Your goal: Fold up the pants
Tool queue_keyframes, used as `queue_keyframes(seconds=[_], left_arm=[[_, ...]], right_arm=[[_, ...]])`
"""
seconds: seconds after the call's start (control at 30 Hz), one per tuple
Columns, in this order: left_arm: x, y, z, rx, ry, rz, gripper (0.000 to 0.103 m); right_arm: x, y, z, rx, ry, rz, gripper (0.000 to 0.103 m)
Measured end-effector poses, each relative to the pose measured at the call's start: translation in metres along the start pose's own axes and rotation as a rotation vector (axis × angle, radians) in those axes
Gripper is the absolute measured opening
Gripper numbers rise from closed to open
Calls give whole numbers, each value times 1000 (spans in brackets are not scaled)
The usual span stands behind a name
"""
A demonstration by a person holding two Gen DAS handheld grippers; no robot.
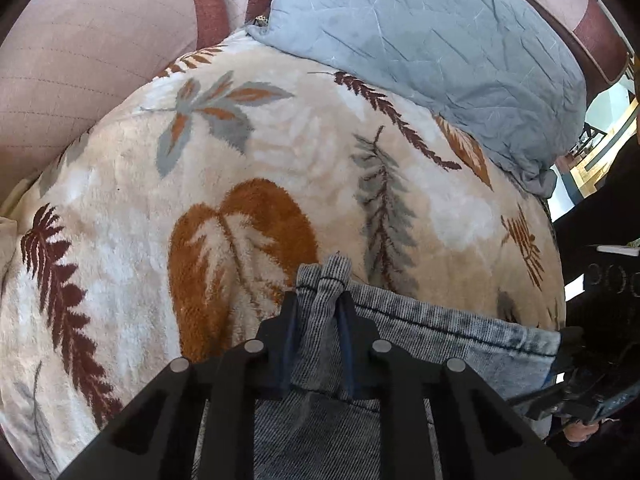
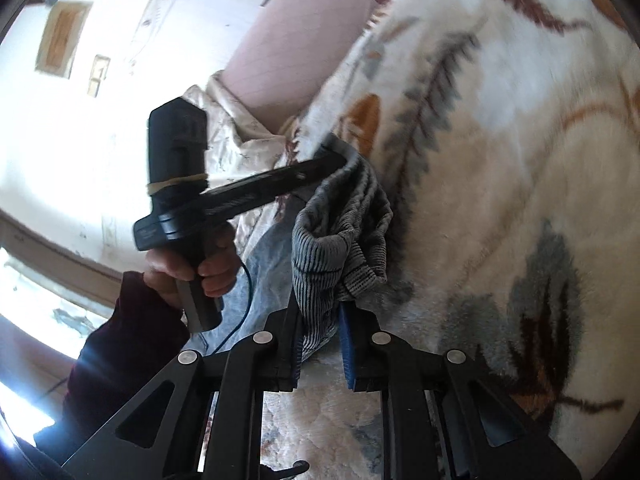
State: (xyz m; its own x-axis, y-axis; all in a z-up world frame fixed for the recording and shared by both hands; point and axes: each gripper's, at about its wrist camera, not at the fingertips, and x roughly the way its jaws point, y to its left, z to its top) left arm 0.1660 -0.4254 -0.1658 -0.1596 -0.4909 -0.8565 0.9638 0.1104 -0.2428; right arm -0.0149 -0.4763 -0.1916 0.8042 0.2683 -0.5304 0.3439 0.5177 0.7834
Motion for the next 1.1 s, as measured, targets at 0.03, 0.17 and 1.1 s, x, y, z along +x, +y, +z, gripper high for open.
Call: queue_keyframes(seconds=[0.03, 0.17, 1.1], left_arm=[[-2, -1, -1, 3, -9, 1, 20], [-13, 4, 0, -32, -53, -25, 19], [-222, 164, -283, -631, -120, 375, 22]], right_arm=[[-1, 4, 0, -12, -4, -5, 14], [-4, 25, 3, -80, -28, -24, 14], [201, 237, -201, -847, 484, -326, 18]])
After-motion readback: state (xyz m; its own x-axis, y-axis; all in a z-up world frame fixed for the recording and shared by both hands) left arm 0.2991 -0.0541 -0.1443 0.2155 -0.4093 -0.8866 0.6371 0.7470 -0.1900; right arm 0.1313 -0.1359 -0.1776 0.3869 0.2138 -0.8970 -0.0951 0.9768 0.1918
